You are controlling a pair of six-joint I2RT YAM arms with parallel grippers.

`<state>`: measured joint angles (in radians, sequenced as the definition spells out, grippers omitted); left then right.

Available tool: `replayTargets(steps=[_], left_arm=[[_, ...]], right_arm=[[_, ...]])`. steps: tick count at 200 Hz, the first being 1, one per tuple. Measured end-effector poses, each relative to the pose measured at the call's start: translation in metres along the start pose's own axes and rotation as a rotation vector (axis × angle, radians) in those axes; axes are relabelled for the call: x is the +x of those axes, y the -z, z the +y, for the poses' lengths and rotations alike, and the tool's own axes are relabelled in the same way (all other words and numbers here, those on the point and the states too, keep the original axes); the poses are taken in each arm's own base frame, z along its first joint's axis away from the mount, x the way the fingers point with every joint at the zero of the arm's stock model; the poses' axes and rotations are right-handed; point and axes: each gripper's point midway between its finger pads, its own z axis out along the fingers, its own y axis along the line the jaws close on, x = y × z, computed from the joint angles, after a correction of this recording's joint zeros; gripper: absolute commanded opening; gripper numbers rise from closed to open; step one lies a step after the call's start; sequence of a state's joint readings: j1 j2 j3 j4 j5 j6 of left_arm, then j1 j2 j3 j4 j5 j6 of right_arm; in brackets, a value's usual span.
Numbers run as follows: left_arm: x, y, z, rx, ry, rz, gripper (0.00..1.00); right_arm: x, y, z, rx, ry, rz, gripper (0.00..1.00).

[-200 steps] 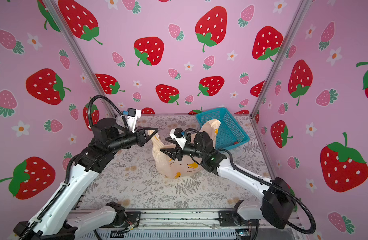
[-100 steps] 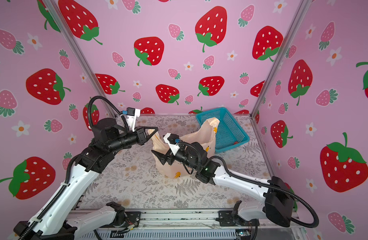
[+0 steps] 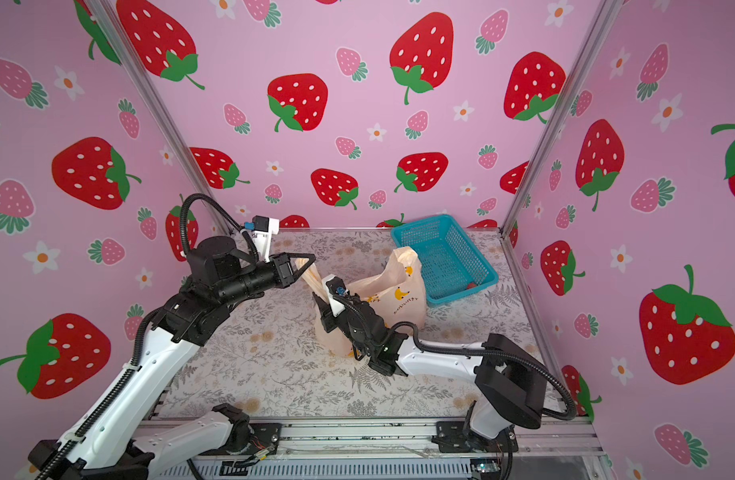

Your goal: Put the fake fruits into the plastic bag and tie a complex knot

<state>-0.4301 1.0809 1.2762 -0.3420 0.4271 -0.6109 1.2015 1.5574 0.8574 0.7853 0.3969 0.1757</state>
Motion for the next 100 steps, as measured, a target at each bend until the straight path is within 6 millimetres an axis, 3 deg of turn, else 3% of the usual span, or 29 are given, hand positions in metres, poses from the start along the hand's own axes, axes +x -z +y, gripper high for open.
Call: replayTargets(steps=[26,50,75,100], left_arm=[[0.004,-0.008,0.007,-0.016,0.020,0.023,0.00],[0.004,-0.011,0.009,-0.019,0.030,0.027,0.00],[0.002,-0.011,0.007,-0.016,0.032,0.023,0.00],[0.000,-0.010,0.006,-0.012,0.036,0.018,0.00]], right_arm=[[0.012,0.002,-0.006,0.032,0.022,0.022,0.39],[0.009,0.001,-0.007,0.038,0.047,0.014,0.51],[-0.008,-0.002,-0.003,0.025,0.058,-0.015,0.68],[-0.035,-0.007,0.002,0.016,0.049,-0.069,0.71]])
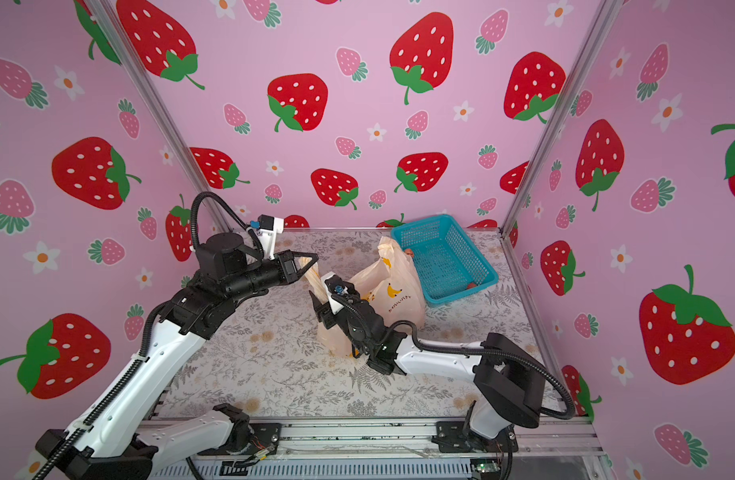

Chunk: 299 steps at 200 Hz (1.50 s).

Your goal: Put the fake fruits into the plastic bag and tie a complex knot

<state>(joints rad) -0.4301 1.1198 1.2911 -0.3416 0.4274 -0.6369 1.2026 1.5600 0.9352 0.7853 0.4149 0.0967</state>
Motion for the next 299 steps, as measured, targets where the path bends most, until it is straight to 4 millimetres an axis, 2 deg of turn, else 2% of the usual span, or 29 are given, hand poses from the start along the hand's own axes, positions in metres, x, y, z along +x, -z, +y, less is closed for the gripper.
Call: replayTargets(steps=[24,40,55,74,83,94,107,126,139,154,171,192,209,231,258,277,299], left_arm=[[0.000,0.000,0.000,0.002,0.013,0.000,0.00],[0.000,0.000,0.000,0.002,0.020,-0.001,0.00],[-0.001,0.001,0.000,0.001,0.023,-0.002,0.00],[-0.002,0.002,0.002,-0.002,0.032,-0.005,0.00],[-0.002,0.002,0.004,-0.006,0.041,-0.002,0.00],[0.000,0.002,0.007,-0.013,0.056,0.009,0.00],[0.001,0.001,0.008,-0.011,0.060,0.015,0.00],[-0.001,0.001,0.003,0.004,0.055,0.018,0.00],[-0.004,0.001,-0.001,0.019,0.048,0.018,0.00],[-0.006,0.001,-0.005,0.032,0.038,0.019,0.00],[-0.007,0.002,-0.008,0.043,0.025,0.023,0.00],[-0.006,0.001,-0.009,0.049,0.020,0.030,0.00],[-0.005,0.001,-0.009,0.054,0.020,0.033,0.00],[-0.006,0.001,-0.010,0.058,0.019,0.034,0.00],[-0.007,0.002,-0.008,0.051,0.021,0.029,0.00],[-0.007,0.002,-0.003,0.038,0.031,0.033,0.00],[-0.005,0.000,-0.001,0.034,0.036,0.041,0.00]], right_arm=[[-0.023,-0.006,-0.002,0.024,-0.008,-0.049,0.59],[-0.023,-0.009,-0.004,0.043,-0.014,-0.057,0.52],[-0.005,-0.010,-0.006,0.055,-0.012,-0.033,0.44],[0.040,-0.004,-0.011,0.060,-0.002,0.043,0.39],[0.058,-0.001,-0.013,0.062,0.006,0.076,0.38],[0.070,0.003,-0.014,0.057,0.010,0.101,0.37],[0.071,0.004,-0.013,0.045,0.009,0.101,0.40],[0.061,0.004,-0.009,-0.008,0.011,0.083,0.51],[0.050,0.005,-0.007,-0.060,0.015,0.064,0.66],[0.036,0.006,-0.005,-0.131,0.026,0.043,0.76],[0.018,0.005,-0.003,-0.221,0.040,0.017,0.81],[-0.004,0.000,0.002,-0.349,0.070,-0.009,0.81],[-0.018,-0.004,0.010,-0.478,0.087,-0.024,0.73],[-0.026,-0.008,0.021,-0.636,0.079,-0.041,0.50],[0.003,-0.001,0.030,-0.769,0.008,0.004,0.33],[0.031,0.013,0.034,-0.818,-0.045,0.048,0.27],[0.041,0.022,0.035,-0.832,-0.074,0.061,0.23]])
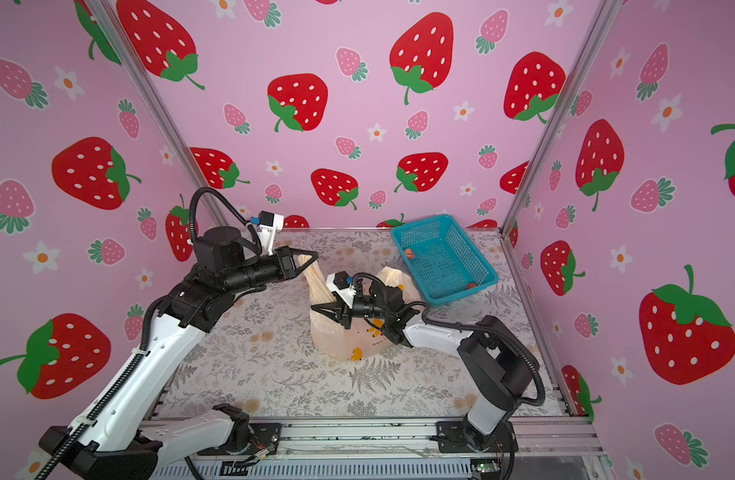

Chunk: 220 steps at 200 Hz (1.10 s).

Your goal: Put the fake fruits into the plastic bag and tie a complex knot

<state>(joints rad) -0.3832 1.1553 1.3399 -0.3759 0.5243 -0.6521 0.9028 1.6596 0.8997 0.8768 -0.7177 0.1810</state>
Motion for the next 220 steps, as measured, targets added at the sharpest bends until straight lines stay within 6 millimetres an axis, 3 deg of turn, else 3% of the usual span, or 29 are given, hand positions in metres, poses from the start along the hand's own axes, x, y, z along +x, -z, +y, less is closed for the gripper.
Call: replayTargets(steps=[18,68,98,142,164,195,220], left_arm=[[0.000,-0.001,0.001,-0.002,0.004,0.001,0.00],[-0.005,-0.001,-0.001,0.006,-0.004,-0.016,0.00],[-0.007,-0.001,0.000,0.003,0.003,-0.027,0.00],[-0.012,0.001,-0.001,0.002,0.022,-0.054,0.00],[-0.015,0.003,-0.004,0.009,0.022,-0.069,0.00],[-0.017,0.007,-0.006,0.013,0.023,-0.082,0.00],[-0.015,0.007,-0.004,0.008,0.025,-0.082,0.00]], right_arm=[[0.002,0.000,-0.001,0.009,-0.003,0.001,0.24],[0.001,-0.002,-0.011,0.055,-0.019,0.022,0.47],[0.008,-0.008,-0.023,0.187,-0.048,0.043,0.62],[-0.002,-0.018,-0.014,0.377,-0.048,0.026,0.75],[-0.013,-0.017,-0.016,0.482,-0.040,0.005,0.73],[-0.025,-0.014,-0.031,0.646,-0.033,-0.016,0.54],[-0.007,-0.004,-0.046,0.759,-0.030,0.006,0.46]])
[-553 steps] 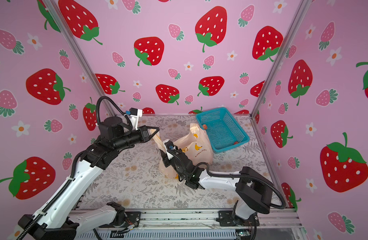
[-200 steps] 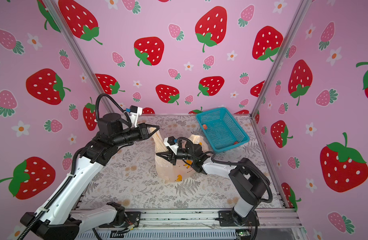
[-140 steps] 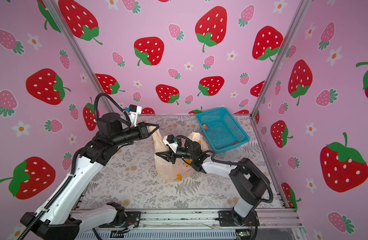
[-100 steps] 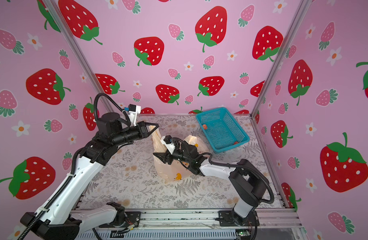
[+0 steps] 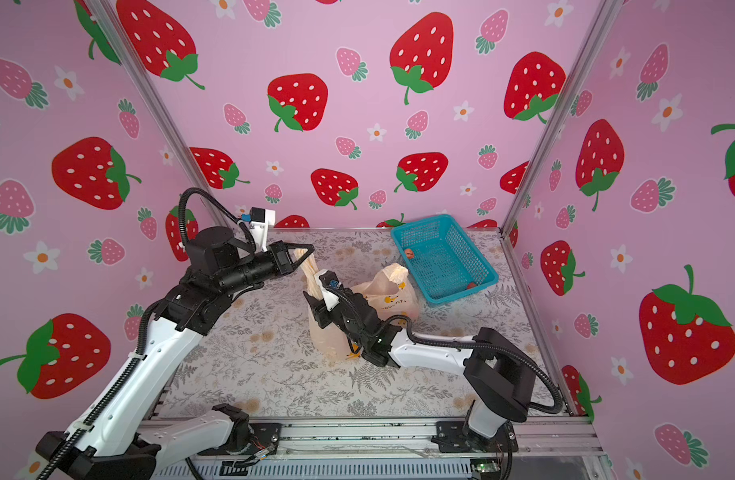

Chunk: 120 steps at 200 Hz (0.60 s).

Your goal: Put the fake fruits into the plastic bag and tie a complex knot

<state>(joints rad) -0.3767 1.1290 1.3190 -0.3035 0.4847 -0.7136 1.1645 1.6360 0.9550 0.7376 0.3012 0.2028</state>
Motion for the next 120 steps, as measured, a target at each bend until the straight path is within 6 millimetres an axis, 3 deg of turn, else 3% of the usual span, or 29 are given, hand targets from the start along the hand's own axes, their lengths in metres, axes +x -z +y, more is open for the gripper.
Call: replayTargets(steps=[25,51,65,85,120], left_arm=[[0.004,-0.001,0.006,-0.019,0.006,0.013,0.00],[0.006,-0.004,0.009,-0.027,0.004,0.023,0.00],[0.006,-0.005,0.009,-0.027,-0.003,0.026,0.00],[0.005,-0.009,0.011,-0.030,-0.014,0.033,0.00],[-0.001,-0.014,0.016,-0.045,-0.030,0.034,0.00]], right_arm=[[0.034,0.004,-0.014,0.061,0.022,0.058,0.40],[0.039,0.006,-0.018,0.082,0.045,0.070,0.42],[0.040,0.006,-0.018,0.081,0.060,0.077,0.51],[0.040,0.005,-0.017,0.074,0.089,0.098,0.74],[0.017,0.006,-0.011,0.043,0.152,0.120,0.86]])
